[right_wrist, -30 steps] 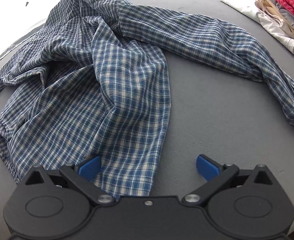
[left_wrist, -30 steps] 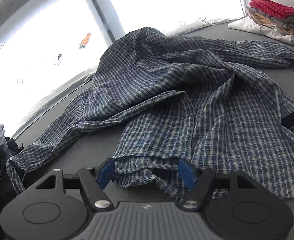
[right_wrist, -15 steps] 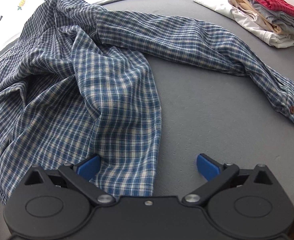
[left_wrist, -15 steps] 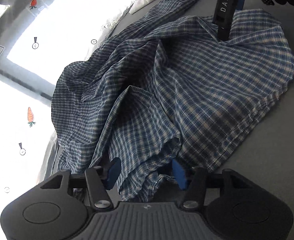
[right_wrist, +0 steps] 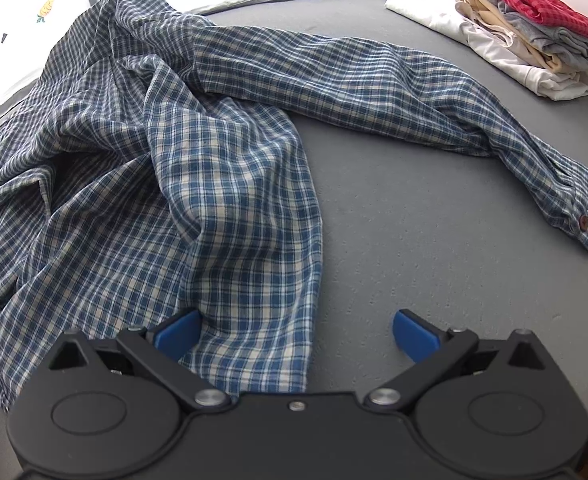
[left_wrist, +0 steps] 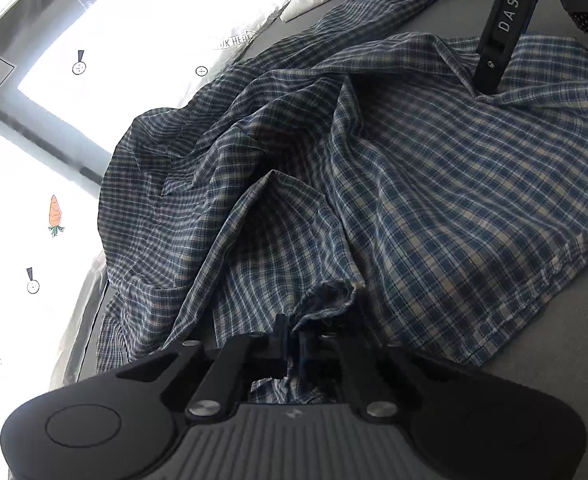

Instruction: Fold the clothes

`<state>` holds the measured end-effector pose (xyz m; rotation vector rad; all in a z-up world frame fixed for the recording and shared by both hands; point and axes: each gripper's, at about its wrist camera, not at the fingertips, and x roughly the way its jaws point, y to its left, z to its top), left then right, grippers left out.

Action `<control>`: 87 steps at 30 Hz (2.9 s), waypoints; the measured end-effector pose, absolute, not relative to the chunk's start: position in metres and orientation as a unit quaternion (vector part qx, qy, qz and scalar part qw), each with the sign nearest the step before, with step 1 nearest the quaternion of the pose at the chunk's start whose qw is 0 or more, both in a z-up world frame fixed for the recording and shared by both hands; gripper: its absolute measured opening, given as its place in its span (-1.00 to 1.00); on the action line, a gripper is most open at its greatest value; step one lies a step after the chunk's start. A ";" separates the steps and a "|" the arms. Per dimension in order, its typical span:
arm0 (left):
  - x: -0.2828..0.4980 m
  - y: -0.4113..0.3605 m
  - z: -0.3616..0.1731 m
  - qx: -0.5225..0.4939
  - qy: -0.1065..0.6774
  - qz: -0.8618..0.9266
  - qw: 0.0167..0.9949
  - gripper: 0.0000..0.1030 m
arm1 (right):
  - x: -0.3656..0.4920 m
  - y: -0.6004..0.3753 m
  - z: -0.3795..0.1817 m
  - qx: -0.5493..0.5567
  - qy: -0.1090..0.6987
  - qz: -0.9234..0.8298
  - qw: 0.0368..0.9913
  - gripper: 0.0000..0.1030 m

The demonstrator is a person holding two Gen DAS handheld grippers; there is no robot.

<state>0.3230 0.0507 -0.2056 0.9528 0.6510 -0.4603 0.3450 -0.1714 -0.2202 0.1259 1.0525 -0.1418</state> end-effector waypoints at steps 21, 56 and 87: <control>0.236 0.225 -0.133 -0.297 0.329 0.194 0.875 -1.00 | 0.320 -0.198 -0.207 0.038 0.516 0.062 0.854 0.45; 0.306 0.037 -0.197 0.451 0.347 -0.170 0.804 0.08 | 0.331 -0.167 -0.216 0.017 0.507 0.010 0.862 1.00; 0.280 0.174 -0.127 -0.238 0.363 0.062 0.899 -0.97 | 0.315 -0.223 -0.196 0.123 0.465 0.010 0.876 -0.99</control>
